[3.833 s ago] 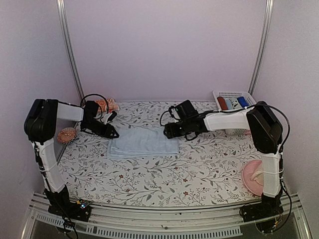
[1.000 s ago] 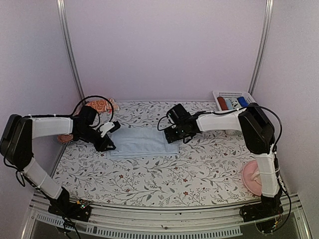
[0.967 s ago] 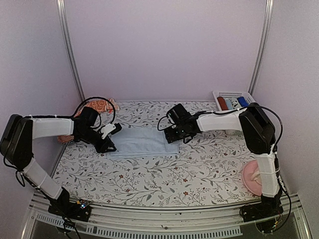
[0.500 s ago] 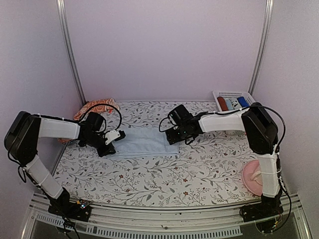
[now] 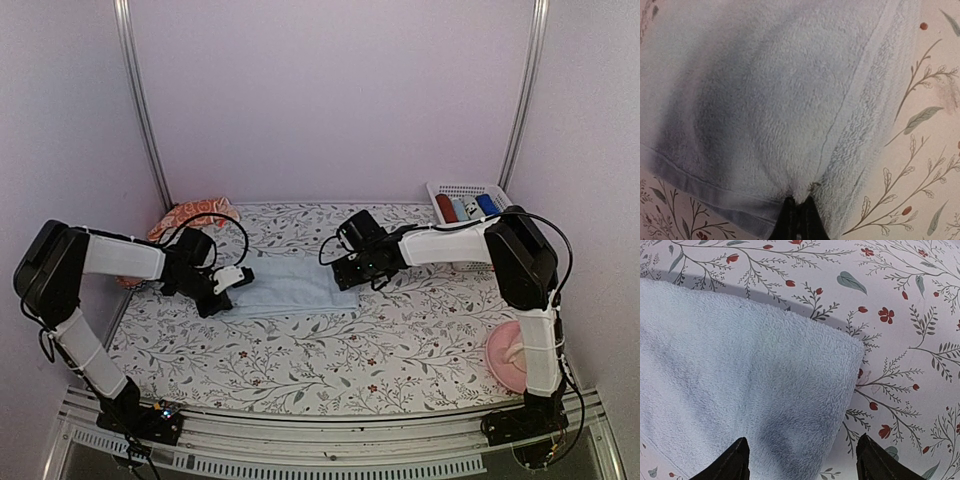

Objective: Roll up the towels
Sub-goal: Smooth out the towel at the center of the board.

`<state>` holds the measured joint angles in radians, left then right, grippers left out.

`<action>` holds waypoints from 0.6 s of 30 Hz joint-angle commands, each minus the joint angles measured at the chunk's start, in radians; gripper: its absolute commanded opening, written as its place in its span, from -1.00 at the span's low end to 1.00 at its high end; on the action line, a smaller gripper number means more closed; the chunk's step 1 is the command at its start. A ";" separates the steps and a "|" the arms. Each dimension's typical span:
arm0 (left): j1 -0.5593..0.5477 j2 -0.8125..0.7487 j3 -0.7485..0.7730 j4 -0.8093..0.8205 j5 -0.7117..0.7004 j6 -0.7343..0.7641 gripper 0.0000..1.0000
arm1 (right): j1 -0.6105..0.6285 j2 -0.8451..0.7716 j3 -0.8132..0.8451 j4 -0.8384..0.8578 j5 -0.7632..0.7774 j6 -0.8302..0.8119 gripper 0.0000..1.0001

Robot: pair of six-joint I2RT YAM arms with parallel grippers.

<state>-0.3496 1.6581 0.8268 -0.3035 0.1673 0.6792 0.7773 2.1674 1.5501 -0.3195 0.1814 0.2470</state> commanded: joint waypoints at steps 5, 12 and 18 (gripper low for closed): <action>-0.010 0.017 0.052 -0.083 0.023 0.002 -1.00 | -0.015 -0.011 -0.010 0.008 0.014 0.007 0.48; -0.009 -0.039 0.104 -0.186 0.088 0.002 -1.00 | -0.018 -0.001 -0.008 0.005 0.017 0.008 0.49; -0.010 -0.046 0.106 -0.234 0.074 0.017 -1.00 | -0.019 -0.010 -0.017 0.003 0.020 0.008 0.49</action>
<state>-0.3508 1.6283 0.9192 -0.4725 0.2291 0.6815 0.7643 2.1674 1.5501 -0.3206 0.1829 0.2474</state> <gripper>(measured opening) 0.022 0.746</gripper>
